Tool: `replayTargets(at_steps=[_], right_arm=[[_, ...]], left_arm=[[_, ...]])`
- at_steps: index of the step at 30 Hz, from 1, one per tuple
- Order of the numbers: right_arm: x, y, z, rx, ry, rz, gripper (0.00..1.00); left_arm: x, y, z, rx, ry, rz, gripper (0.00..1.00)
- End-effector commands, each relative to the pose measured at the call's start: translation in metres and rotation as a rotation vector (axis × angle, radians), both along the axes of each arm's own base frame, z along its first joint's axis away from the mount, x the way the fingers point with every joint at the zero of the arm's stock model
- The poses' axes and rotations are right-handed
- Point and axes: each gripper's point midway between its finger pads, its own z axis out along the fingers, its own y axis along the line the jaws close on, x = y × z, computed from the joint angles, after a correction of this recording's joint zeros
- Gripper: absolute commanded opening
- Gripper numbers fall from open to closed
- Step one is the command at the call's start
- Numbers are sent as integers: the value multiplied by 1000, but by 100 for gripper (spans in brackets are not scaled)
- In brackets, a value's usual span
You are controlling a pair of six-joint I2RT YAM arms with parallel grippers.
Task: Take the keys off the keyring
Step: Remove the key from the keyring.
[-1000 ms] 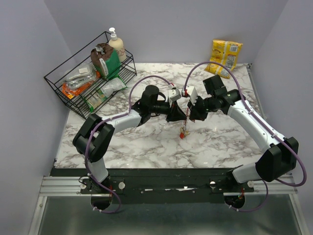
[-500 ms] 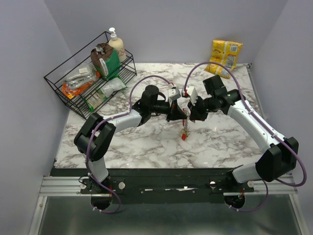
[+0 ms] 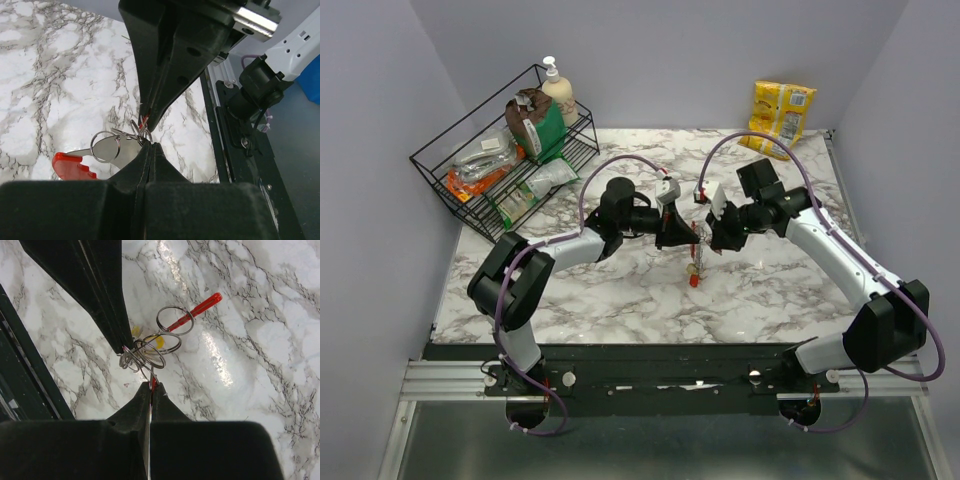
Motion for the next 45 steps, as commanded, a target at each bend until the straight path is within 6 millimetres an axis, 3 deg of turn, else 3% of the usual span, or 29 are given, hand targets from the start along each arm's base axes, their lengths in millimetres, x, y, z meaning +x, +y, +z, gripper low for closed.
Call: replayTargets(at_steps=[1,7,15,26,31,36,45], right_arm=[[3,-4,-8,-15,-3,-5,7],[4,0,-7,-10,-2,7,7],[-2,6,-26,-56,16,42,7],[5,-4,-17,-87,-67,4,6],[16,-14,-7,-121,-138,-40,6],[31,-23,16,-131,-235,-83,6],[34,-18,36,-103,-274,-62,6]], left_arm=[[-9,4,31,-86,-45,-31,0],[-9,3,36,-105,-32,-31,0],[-11,2,45,-149,-18,-41,0],[-10,4,41,-134,-11,-38,2],[-9,4,42,-128,-12,-46,13],[-10,4,39,-120,-10,-51,22],[-10,4,41,-116,-2,-51,23]])
